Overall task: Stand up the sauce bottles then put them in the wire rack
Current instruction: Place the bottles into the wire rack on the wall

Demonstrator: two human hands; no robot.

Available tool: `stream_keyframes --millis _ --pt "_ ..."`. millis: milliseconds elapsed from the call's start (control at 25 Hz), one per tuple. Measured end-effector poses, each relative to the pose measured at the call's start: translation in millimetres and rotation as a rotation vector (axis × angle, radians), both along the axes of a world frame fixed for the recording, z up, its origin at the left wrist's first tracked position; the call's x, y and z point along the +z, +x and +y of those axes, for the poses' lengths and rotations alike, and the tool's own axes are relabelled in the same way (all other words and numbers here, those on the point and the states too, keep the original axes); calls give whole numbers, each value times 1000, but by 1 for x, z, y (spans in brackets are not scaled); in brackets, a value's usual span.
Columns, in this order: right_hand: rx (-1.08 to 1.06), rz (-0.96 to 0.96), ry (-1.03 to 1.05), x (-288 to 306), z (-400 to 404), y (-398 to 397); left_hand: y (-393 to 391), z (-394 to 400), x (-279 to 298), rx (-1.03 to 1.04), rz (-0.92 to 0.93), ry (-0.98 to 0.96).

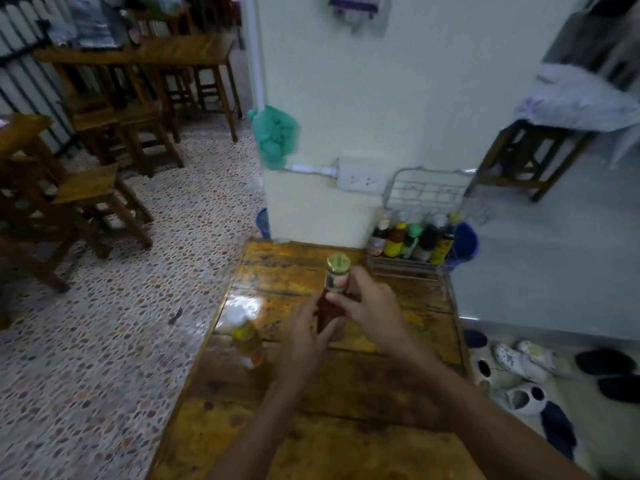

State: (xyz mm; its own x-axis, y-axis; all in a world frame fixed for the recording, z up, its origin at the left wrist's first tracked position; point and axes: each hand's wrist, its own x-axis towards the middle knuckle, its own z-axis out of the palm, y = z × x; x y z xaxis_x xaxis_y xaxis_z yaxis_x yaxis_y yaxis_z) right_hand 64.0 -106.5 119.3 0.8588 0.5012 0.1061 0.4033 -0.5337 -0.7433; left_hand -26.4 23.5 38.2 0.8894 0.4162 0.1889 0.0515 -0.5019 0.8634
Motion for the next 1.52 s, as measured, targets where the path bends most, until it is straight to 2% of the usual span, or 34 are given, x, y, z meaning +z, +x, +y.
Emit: stream_keyframes --millis 200,280,360,440,560,720,960,1240,1520 --pt "-162 -320 46 144 -51 136 178 -38 135 -127 -248 5" --pt "-209 -357 83 182 -62 184 238 -49 175 -149 -305 12" --pt "-243 -350 83 195 -68 228 286 -56 189 -180 -278 28" --pt "-234 -271 115 179 -68 262 321 -54 179 -159 -195 170" --pt "-202 -232 94 144 -58 290 346 -44 154 -33 -61 505" --pt "-168 -197 60 106 -47 316 360 -22 131 -46 -21 641" --pt "-235 -229 58 81 -39 322 365 -9 118 -108 -68 704" --pt "-295 -336 96 66 -30 301 362 -8 104 -80 -107 640" --pt "-311 -225 34 59 -33 294 352 -12 98 -74 -103 704"
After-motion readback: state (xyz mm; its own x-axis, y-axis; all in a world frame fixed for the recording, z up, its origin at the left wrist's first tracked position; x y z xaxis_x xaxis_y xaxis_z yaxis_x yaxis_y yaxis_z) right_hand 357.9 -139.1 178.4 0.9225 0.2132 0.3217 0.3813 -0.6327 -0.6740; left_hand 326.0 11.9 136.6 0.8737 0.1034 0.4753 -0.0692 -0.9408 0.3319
